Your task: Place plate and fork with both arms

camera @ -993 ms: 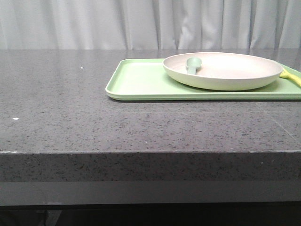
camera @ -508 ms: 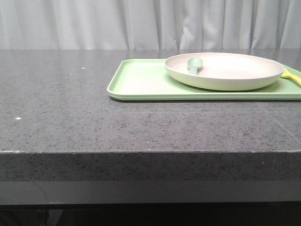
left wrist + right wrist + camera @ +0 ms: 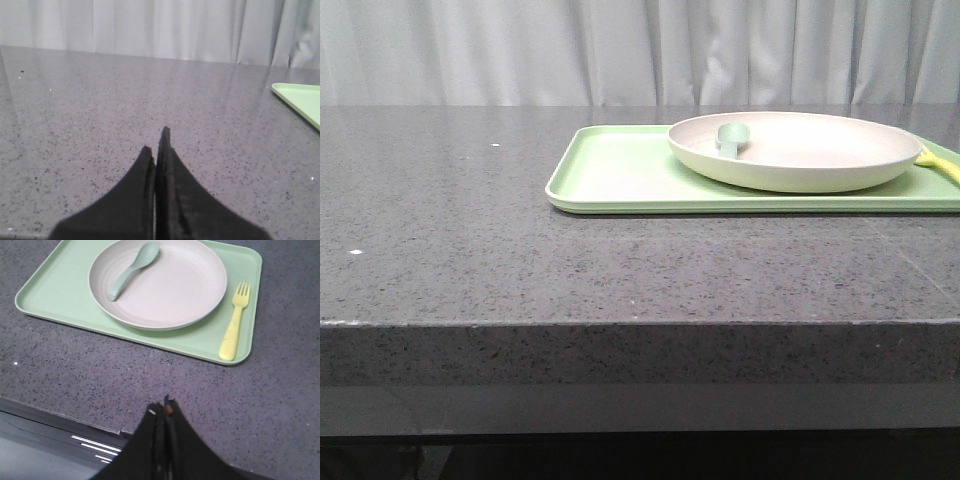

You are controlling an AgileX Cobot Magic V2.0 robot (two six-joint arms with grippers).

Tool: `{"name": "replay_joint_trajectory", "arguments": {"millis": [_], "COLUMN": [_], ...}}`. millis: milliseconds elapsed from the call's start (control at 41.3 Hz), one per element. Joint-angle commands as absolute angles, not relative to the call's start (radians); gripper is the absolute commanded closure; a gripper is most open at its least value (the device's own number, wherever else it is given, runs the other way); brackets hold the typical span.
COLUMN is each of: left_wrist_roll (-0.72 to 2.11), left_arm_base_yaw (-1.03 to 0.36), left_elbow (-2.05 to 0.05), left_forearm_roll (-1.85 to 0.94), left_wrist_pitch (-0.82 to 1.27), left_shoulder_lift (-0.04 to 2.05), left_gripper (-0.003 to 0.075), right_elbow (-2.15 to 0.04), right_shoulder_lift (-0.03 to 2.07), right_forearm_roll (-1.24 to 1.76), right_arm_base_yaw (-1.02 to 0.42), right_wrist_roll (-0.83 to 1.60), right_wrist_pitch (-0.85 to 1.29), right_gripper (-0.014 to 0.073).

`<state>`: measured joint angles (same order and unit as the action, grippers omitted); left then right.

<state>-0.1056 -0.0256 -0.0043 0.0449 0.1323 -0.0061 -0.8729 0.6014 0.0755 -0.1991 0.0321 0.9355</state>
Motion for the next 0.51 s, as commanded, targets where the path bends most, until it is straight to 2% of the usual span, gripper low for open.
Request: {"name": "replay_joint_trajectory", "arguments": {"millis": [0, 484], "left_wrist_roll": [-0.12, -0.12], "left_arm_base_yaw": [-0.024, -0.024], "left_elbow": [0.01, 0.009], "left_forearm_roll": [0.048, 0.048], "left_wrist_pitch": [-0.032, -0.049], "left_shoulder_lift": [-0.029, -0.029], "left_gripper": [0.0738, 0.0738], "right_elbow": [-0.899, -0.899], "right_shoulder_lift": [0.606, 0.606], "right_forearm_roll": [0.074, 0.074], "right_arm_base_yaw": [-0.2, -0.2], "right_wrist_roll": [0.035, 0.035], "right_wrist_pitch": [0.87, 0.873], "right_gripper": [0.0662, 0.0662]}}
